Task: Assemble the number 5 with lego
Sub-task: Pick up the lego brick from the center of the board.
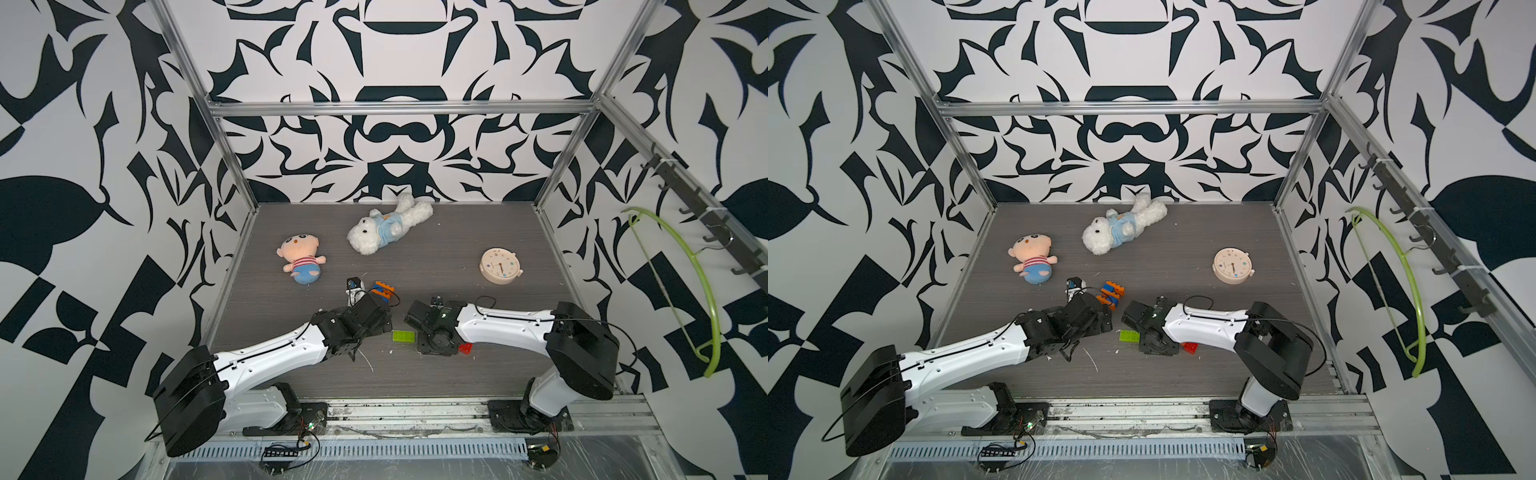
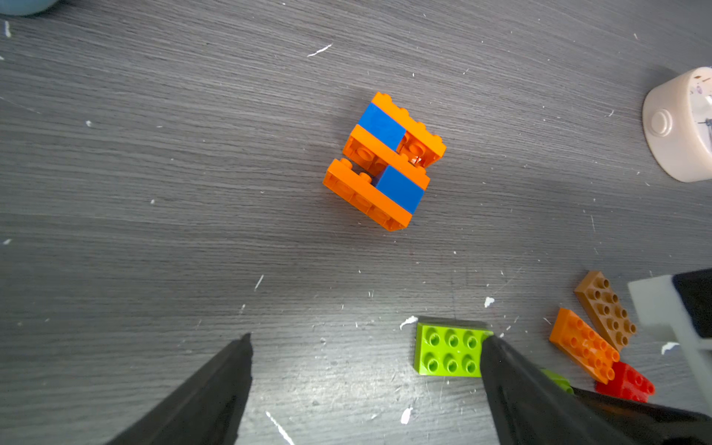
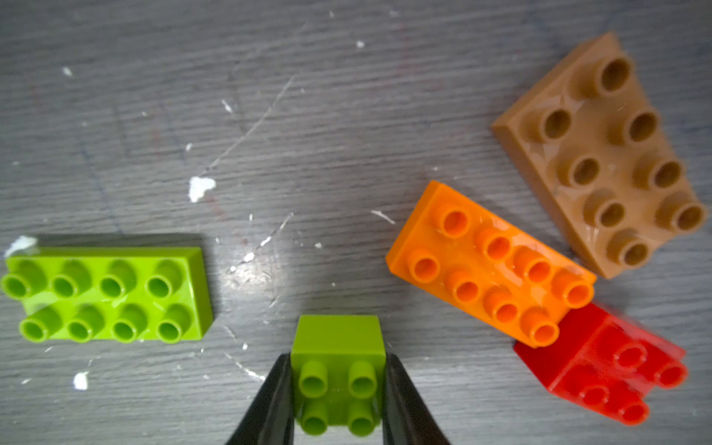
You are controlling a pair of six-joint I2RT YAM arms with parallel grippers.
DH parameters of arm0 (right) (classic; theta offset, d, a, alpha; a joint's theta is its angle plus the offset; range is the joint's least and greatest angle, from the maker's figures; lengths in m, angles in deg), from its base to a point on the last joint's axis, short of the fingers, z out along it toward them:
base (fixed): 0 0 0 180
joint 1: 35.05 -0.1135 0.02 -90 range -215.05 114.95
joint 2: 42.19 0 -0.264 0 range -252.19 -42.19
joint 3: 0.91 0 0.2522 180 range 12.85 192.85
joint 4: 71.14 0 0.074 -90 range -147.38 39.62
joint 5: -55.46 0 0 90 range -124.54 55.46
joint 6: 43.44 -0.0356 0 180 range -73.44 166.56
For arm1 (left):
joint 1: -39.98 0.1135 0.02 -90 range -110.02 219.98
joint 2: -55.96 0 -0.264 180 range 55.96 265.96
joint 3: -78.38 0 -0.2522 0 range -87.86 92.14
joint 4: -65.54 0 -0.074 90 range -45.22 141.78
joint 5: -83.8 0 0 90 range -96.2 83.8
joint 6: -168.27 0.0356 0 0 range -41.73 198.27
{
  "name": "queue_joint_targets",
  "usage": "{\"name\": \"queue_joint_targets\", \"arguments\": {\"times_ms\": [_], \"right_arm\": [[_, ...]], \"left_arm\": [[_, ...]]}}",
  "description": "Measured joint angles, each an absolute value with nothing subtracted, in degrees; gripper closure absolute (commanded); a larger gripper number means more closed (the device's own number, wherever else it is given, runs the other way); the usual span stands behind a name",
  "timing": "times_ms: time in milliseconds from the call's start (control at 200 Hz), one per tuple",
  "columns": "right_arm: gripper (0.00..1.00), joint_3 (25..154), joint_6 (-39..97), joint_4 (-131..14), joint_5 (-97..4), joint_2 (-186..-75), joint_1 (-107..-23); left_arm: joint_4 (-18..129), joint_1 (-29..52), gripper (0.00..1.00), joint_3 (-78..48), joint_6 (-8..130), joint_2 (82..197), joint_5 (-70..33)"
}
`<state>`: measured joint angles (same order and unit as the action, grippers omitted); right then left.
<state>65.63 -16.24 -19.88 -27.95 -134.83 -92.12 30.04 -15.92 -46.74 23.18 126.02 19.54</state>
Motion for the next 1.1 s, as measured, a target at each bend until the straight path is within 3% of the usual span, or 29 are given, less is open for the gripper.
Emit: {"name": "queue_joint_targets", "arguments": {"times_ms": [295, 1100], "right_arm": [[0.48, 65.7, -15.6, -19.3, -27.9, -135.0, -92.1], [0.68, 66.2, -15.9, -19.0, -27.8, -133.3, -92.1]], "left_arm": [[30.0, -15.9, 0.01, -46.7, 23.2, 126.6, 19.5], [29.9, -15.9, 0.01, -46.7, 23.2, 126.7, 20.0]]}}
